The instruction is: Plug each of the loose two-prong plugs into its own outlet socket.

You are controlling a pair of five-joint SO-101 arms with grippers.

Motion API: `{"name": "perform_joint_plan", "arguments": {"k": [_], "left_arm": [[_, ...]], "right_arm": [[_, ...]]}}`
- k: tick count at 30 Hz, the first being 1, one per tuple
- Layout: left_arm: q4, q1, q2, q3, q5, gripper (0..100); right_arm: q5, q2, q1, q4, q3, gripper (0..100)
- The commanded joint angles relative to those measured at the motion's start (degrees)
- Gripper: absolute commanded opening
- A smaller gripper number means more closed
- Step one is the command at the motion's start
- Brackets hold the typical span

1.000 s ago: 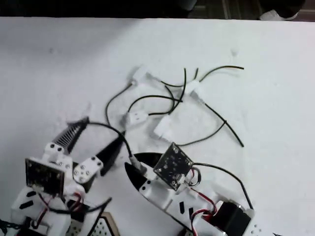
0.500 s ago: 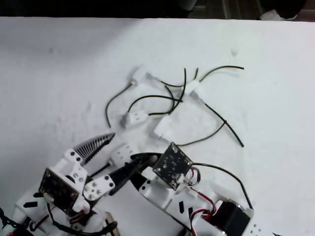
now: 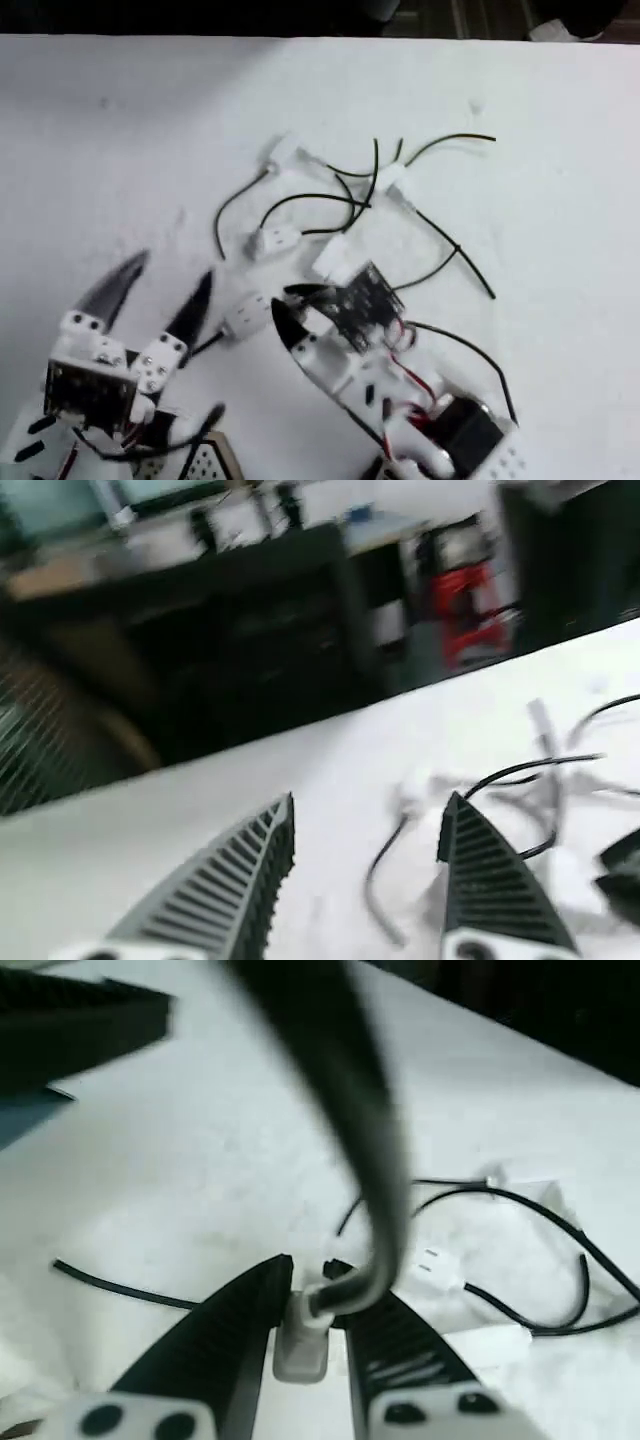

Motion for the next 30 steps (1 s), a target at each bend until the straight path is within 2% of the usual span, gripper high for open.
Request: {"name": "perform_joint_plan", "arguments": {"k": [1, 4, 7, 13, 19, 25, 30], "left_arm": [[6.0, -13.4, 0.0, -1.6, -0.7, 23], [9.7, -20.0, 0.0, -1.0, -0.8, 23], [9.1, -25.9, 0.0, 3.0, -0.8, 24], [-2.6, -34.9, 0.0, 18.5, -0.8, 24], [-8.4, -36.1, 0.0, 30.8, -0.4, 24], [-8.5, -35.7, 0.0, 36.6, -0.6, 24], [-8.5, -35.7, 0.0, 36.7, -0.7, 24]], "right_arm": [[-0.1, 10.1, 0.8, -5.0, -0.6, 1.7], [-0.1, 18.1, 0.7, -10.4, -0.7, 1.7], [-0.2, 24.8, 0.7, -16.0, -0.7, 1.7], [-4.0, 35.6, 0.5, -24.8, -0.5, 1.7], [-4.0, 44.7, 0.6, -31.9, -0.4, 1.7], [-3.7, 50.2, 0.8, -35.6, -0.4, 1.7], [-3.7, 53.9, 0.9, -38.6, -0.4, 1.7]]}}
